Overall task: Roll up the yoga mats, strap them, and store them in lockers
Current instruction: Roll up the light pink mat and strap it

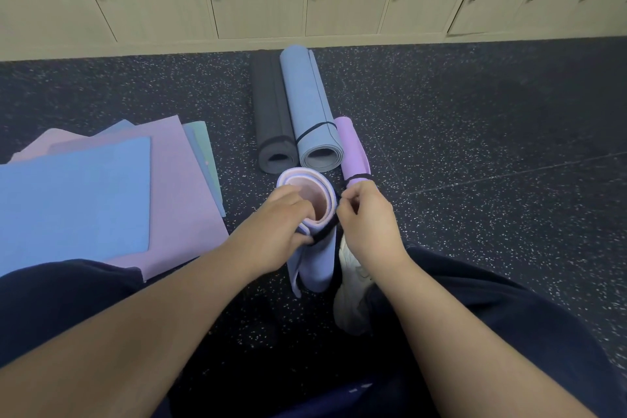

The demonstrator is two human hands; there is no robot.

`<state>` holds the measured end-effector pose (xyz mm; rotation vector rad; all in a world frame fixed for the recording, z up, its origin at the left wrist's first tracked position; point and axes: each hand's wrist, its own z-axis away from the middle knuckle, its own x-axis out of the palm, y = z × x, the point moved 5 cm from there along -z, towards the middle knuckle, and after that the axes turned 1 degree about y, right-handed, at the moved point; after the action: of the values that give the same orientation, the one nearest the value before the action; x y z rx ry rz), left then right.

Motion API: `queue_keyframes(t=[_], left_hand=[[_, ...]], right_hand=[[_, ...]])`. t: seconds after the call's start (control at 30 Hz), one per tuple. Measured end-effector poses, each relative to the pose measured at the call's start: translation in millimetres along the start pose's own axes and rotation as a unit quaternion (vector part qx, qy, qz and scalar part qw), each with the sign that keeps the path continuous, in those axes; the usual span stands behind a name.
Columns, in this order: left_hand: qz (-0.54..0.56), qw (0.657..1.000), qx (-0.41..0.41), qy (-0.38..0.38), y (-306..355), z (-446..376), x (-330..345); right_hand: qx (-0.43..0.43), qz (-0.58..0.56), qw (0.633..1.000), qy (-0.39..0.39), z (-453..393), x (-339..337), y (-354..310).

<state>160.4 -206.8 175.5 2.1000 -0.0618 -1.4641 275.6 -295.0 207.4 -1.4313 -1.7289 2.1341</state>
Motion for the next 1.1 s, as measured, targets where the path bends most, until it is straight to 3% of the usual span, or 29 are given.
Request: queue_keyframes(t=[0.23,0.53,0.73,0.93,1.1], left_hand=[[-0.002,0.999,-0.012,-0.037,-1,3,-1],[-0.001,0.999,-0.035,0.003,-7,-3,-15],[0.047,0.99,-0.131,0.038,-7,-12,-23],[0.061,0.996,-0.053,0.041,-1,-23,-16],[0.048,0.997,-0.047,0.033,-2,-33,-4]], right_hand=[[0.063,0.178,0.98,-0.063,2,14,32],[-0.105,0.09,0.989,-0.057,16,24,-4],[-0.085,0.139,0.984,-0.077,11,26,3],[-0.085,0.186,0.977,-0.063,2,25,8],[-0.075,0.27,0.958,-0.066,-2,29,12]])
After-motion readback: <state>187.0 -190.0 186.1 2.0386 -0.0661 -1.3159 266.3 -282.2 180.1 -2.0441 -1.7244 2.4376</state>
